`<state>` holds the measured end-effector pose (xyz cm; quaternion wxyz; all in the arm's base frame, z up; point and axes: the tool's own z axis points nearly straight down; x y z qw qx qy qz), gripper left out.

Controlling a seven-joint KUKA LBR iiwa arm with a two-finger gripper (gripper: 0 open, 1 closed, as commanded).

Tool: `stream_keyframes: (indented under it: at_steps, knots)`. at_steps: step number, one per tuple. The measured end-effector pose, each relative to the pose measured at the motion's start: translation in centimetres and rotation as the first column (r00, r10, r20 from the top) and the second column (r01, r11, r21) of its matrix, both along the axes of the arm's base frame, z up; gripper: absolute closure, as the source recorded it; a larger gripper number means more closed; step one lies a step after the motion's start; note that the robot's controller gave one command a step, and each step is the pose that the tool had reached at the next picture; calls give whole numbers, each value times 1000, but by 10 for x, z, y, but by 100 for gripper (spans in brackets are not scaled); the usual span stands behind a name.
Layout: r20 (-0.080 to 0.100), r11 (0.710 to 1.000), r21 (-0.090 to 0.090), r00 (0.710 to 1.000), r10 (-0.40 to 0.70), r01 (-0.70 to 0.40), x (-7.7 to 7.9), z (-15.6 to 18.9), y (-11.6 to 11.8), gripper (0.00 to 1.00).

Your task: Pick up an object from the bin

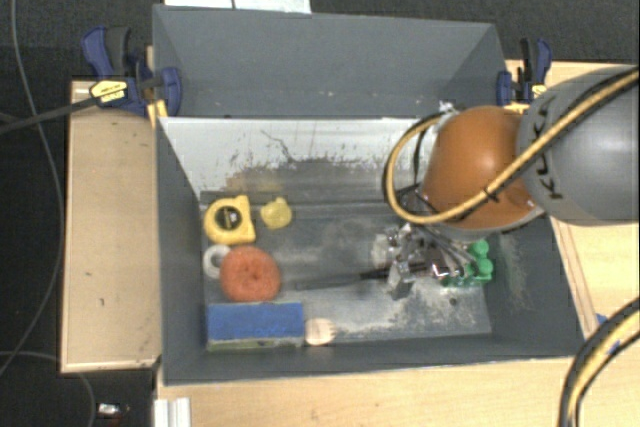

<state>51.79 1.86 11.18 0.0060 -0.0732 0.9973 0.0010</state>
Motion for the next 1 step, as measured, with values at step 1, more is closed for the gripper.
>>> stream_keyframes:
  at_steps: [1]
  knots:
    - [-9,999,1,999,37,-37,-3,42,-4,100]
